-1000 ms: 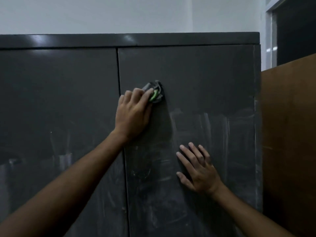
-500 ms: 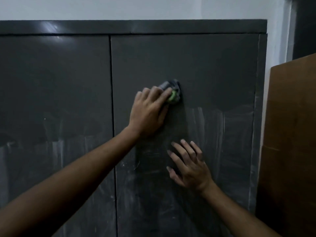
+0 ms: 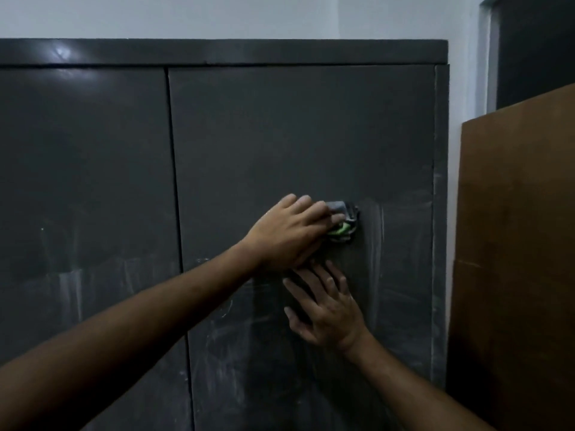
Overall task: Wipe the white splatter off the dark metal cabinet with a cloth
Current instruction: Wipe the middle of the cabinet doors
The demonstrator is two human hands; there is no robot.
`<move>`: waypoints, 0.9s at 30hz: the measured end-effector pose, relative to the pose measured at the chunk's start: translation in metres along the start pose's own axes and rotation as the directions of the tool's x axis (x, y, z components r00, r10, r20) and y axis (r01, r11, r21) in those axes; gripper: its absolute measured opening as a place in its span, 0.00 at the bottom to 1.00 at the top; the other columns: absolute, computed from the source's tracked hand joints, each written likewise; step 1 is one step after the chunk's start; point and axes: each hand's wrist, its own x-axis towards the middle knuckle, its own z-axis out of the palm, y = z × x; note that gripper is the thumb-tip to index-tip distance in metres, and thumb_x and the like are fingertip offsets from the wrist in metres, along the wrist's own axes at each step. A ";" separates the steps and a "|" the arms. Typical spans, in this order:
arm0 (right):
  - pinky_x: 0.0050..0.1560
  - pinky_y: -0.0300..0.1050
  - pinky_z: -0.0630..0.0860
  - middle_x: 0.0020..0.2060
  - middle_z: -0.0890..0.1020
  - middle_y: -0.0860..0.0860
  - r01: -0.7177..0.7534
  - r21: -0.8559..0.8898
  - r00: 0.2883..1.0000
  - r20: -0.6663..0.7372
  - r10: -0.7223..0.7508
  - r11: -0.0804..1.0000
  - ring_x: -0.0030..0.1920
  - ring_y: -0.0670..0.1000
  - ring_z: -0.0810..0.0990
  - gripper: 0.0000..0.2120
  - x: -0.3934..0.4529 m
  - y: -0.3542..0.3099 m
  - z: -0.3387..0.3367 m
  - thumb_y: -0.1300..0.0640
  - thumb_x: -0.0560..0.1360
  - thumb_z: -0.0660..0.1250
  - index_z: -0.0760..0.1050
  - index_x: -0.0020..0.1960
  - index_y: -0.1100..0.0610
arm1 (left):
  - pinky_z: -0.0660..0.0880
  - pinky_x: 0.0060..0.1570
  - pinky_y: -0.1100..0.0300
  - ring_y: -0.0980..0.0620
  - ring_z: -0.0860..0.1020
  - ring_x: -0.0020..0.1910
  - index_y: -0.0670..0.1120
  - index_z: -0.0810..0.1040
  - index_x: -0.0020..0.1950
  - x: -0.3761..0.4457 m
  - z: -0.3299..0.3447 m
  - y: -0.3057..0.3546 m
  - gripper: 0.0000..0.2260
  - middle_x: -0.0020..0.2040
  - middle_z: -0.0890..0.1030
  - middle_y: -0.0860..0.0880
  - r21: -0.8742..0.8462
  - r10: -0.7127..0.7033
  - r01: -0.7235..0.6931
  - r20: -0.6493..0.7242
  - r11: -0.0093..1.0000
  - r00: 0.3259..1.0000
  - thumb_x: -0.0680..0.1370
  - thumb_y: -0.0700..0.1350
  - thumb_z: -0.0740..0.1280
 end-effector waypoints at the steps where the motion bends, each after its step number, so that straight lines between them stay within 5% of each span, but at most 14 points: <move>1: 0.71 0.62 0.70 0.70 0.78 0.56 0.000 -0.005 1.000 0.001 0.000 1.000 0.72 0.60 0.73 0.23 0.000 -0.001 0.000 0.44 0.74 0.72 0.82 0.66 0.54 | 0.69 0.49 0.48 0.43 0.73 0.52 0.45 0.76 0.74 0.001 -0.001 -0.006 0.21 0.61 0.78 0.44 0.006 0.062 -0.062 0.017 0.998 0.998 0.83 0.51 0.62; 4: 0.72 0.62 0.69 0.72 0.77 0.55 -0.003 -0.009 1.000 0.028 0.003 1.000 0.74 0.59 0.72 0.23 0.000 -0.002 -0.001 0.43 0.75 0.70 0.81 0.66 0.53 | 0.69 0.48 0.47 0.42 0.73 0.51 0.45 0.76 0.73 0.014 -0.004 -0.022 0.20 0.59 0.78 0.42 0.040 -0.107 0.109 -0.050 0.993 0.993 0.83 0.50 0.63; 6: 0.72 0.62 0.69 0.72 0.77 0.54 -0.007 -0.008 0.999 0.036 0.007 1.000 0.75 0.58 0.72 0.22 0.000 -0.004 -0.001 0.43 0.76 0.70 0.81 0.66 0.53 | 0.71 0.48 0.45 0.40 0.73 0.51 0.45 0.76 0.74 0.024 -0.003 -0.017 0.20 0.59 0.77 0.42 0.031 -0.349 0.356 -0.137 0.934 0.927 0.83 0.50 0.63; 8: 0.73 0.61 0.69 0.72 0.77 0.54 -0.023 -0.002 0.999 0.022 0.023 1.000 0.75 0.58 0.72 0.22 -0.001 -0.003 -0.001 0.44 0.76 0.70 0.81 0.66 0.53 | 0.71 0.50 0.45 0.40 0.73 0.52 0.45 0.75 0.75 0.031 0.004 0.000 0.21 0.63 0.77 0.42 0.009 -0.442 0.448 -0.144 0.894 0.885 0.83 0.50 0.62; 11: 0.73 0.61 0.69 0.71 0.77 0.55 -0.023 0.023 1.000 0.000 0.023 0.999 0.73 0.58 0.74 0.21 -0.001 -0.002 0.000 0.45 0.76 0.70 0.82 0.65 0.54 | 0.69 0.48 0.47 0.42 0.72 0.51 0.45 0.75 0.74 0.027 0.014 0.013 0.21 0.64 0.74 0.44 0.019 -0.131 0.133 -0.072 0.991 0.989 0.82 0.50 0.61; 14: 0.73 0.61 0.69 0.72 0.77 0.54 -0.031 0.031 0.999 0.026 0.030 0.999 0.74 0.58 0.73 0.21 -0.001 -0.003 -0.001 0.45 0.77 0.69 0.82 0.65 0.53 | 0.68 0.46 0.49 0.44 0.71 0.50 0.45 0.76 0.73 0.029 0.011 -0.005 0.20 0.59 0.77 0.44 0.058 0.124 -0.123 -0.019 0.991 0.992 0.83 0.50 0.62; 16: 0.73 0.61 0.69 0.72 0.77 0.54 -0.038 0.014 0.999 0.027 0.037 0.999 0.75 0.57 0.72 0.21 -0.001 -0.004 -0.002 0.44 0.77 0.69 0.82 0.66 0.53 | 0.68 0.46 0.47 0.41 0.73 0.49 0.45 0.75 0.72 0.039 0.009 -0.015 0.19 0.58 0.77 0.42 0.071 -0.037 0.042 -0.072 0.997 0.997 0.83 0.49 0.64; 18: 0.73 0.61 0.70 0.72 0.77 0.54 -0.038 0.006 0.999 0.014 0.037 0.999 0.75 0.57 0.72 0.21 -0.001 -0.004 -0.001 0.44 0.76 0.69 0.81 0.66 0.53 | 0.69 0.47 0.46 0.39 0.74 0.50 0.45 0.75 0.73 0.051 0.007 -0.014 0.20 0.59 0.77 0.41 0.047 -0.339 0.350 -0.163 0.936 0.927 0.82 0.49 0.64; 20: 0.73 0.61 0.69 0.72 0.77 0.54 -0.042 0.012 0.999 0.010 0.042 0.999 0.75 0.58 0.72 0.22 -0.002 -0.004 -0.001 0.44 0.76 0.70 0.81 0.67 0.53 | 0.69 0.48 0.45 0.39 0.73 0.52 0.45 0.75 0.74 0.060 0.011 0.002 0.21 0.60 0.76 0.41 0.020 -0.436 0.446 -0.176 0.895 0.882 0.82 0.50 0.63; 24: 0.73 0.60 0.69 0.72 0.77 0.55 -0.046 0.023 0.998 0.038 0.045 0.999 0.74 0.58 0.72 0.22 -0.002 -0.004 -0.001 0.45 0.76 0.70 0.81 0.67 0.53 | 0.68 0.48 0.49 0.44 0.70 0.52 0.46 0.76 0.73 0.055 0.026 0.020 0.20 0.63 0.73 0.45 0.024 0.035 -0.034 -0.033 0.999 0.999 0.82 0.50 0.60; 27: 0.74 0.60 0.69 0.72 0.77 0.54 -0.050 0.036 0.998 0.033 0.049 0.998 0.75 0.57 0.72 0.21 -0.002 -0.005 -0.004 0.45 0.77 0.69 0.81 0.67 0.53 | 0.70 0.46 0.48 0.43 0.72 0.50 0.45 0.78 0.71 0.062 0.023 0.003 0.19 0.59 0.78 0.43 0.040 0.094 -0.092 -0.034 0.995 0.995 0.82 0.50 0.63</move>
